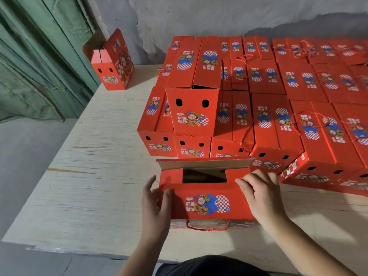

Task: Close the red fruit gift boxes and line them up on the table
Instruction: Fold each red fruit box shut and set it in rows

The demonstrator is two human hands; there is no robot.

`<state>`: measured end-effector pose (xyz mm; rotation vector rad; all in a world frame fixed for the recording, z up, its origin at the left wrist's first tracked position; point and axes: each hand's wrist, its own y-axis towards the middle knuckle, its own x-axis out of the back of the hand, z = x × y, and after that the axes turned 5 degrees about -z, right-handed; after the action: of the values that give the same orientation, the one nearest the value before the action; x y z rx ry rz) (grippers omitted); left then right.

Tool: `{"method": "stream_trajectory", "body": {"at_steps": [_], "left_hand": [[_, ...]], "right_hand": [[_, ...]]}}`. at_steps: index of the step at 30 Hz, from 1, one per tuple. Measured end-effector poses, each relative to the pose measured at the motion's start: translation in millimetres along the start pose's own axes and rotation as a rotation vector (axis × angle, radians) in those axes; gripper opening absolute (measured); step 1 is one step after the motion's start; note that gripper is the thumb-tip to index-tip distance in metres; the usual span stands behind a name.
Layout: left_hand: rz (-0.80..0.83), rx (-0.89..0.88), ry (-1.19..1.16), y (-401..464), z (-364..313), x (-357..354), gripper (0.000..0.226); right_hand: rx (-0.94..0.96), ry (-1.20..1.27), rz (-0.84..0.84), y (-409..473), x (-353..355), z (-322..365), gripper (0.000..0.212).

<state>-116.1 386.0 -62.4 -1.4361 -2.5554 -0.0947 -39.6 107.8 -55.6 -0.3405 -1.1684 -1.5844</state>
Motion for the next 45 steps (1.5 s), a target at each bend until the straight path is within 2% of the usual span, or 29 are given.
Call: {"method": "stream_trajectory", "body": {"at_steps": [3,6,9,14,17,21,24,26,29,30,31,32,34,35,36,37,38,40,41,43,44,45], "left_hand": [[0.004,-0.188,0.414,2,3,-3,0.027],[0.000,-0.279,0.566,8,4,0,0.035],[0.017,-0.406,0.718,20,5,1,0.037],[0.113,-0.433,0.892,38,-3,-5,0.045],[0.175,-0.372,1.008,44,-6,-6,0.049],[0.109,-0.235,1.042,40,-9,-10,0.043],[0.107,-0.299,1.035,40,-9,-7,0.046],[0.096,-0.321,0.995,39,-9,-6,0.051],[0.083,-0.273,0.956,38,-8,-8,0.050],[0.090,-0.228,0.953,37,-7,-8,0.046],[0.096,-0.186,0.946,38,-7,-9,0.043],[0.092,-0.155,0.932,37,-8,-10,0.040],[0.069,-0.119,0.878,36,-9,-11,0.034],[0.058,-0.137,0.824,35,-9,-11,0.033],[0.049,-0.163,0.723,33,-8,-10,0.027],[0.039,-0.161,0.551,30,-7,-7,0.017],[0.014,-0.095,0.339,26,-11,-5,0.018],[-0.100,0.087,-0.095,19,-21,-2,0.035],[-0.173,0.124,-0.220,18,-23,-1,0.038],[-0.208,0.003,-0.217,19,-22,1,0.030],[-0.142,-0.116,-0.088,22,-20,4,0.028],[-0.022,-0.265,0.141,29,-17,6,0.034]], "right_hand": [[0.088,-0.112,0.052,5,4,-1,0.045],[0.202,-0.076,0.154,4,4,4,0.046],[0.230,-0.068,0.191,10,4,6,0.042],[0.228,-0.156,0.259,18,1,6,0.033],[0.208,-0.233,0.254,15,-1,8,0.032],[0.210,-0.270,0.221,12,0,11,0.034],[0.200,-0.238,0.234,14,1,9,0.032],[0.083,-0.065,0.158,15,3,10,0.035],[-0.331,0.580,-0.221,39,17,23,0.034],[-0.400,0.680,-0.237,53,22,26,0.035],[-0.411,0.664,-0.128,67,27,25,0.036],[-0.384,0.594,0.111,81,31,23,0.041],[-0.233,0.282,0.695,94,32,20,0.056],[-0.122,0.082,0.877,91,28,19,0.058],[-0.010,-0.077,0.944,84,23,17,0.058],[0.066,-0.165,0.927,75,17,17,0.062],[0.109,-0.193,0.874,66,14,15,0.067],[0.148,-0.199,0.804,53,12,13,0.075],[0.175,-0.217,0.783,49,13,11,0.076],[0.252,-0.278,0.736,46,13,7,0.077],[0.276,-0.301,0.727,45,13,8,0.074],[0.291,-0.321,0.725,45,12,10,0.071]]}}
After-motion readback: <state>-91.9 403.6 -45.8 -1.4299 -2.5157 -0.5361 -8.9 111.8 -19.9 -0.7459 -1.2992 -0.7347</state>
